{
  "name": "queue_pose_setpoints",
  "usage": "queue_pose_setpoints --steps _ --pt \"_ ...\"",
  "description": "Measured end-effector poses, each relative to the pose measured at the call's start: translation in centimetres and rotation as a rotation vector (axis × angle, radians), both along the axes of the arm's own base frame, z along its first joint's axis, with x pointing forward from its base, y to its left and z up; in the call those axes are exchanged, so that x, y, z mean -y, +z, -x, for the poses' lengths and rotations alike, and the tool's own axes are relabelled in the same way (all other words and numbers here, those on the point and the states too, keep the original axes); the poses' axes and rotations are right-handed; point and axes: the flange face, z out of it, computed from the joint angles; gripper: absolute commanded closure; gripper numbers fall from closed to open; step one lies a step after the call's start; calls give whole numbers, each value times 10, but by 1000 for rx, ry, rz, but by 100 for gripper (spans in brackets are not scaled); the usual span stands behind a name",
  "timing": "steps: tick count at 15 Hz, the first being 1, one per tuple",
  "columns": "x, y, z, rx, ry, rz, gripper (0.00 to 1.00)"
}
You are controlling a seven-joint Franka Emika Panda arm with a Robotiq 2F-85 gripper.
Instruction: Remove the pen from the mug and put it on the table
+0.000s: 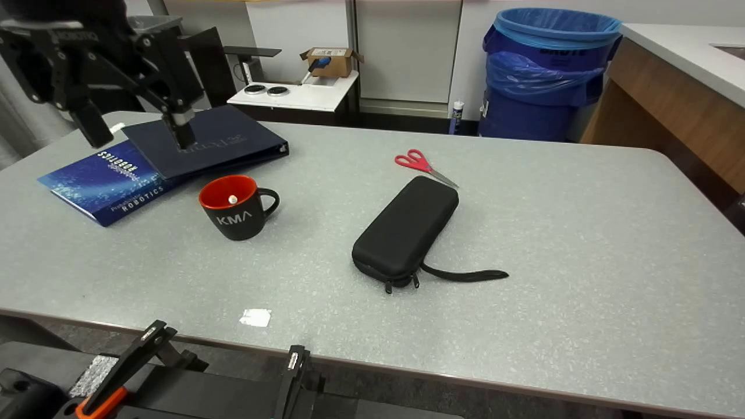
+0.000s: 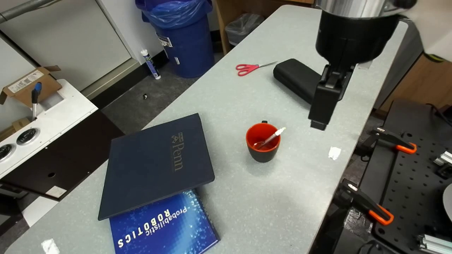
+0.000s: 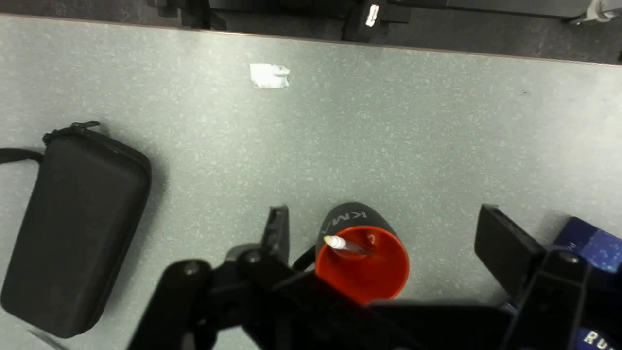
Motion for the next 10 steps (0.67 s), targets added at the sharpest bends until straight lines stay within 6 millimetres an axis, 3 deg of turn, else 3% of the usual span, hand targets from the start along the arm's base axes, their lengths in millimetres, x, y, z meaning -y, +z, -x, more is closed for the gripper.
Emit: queue_pose_setpoints --steps 5,10 --pt "30 -27 -15 -18 17 99 0" --pt "29 -61 -42 12 0 98 0"
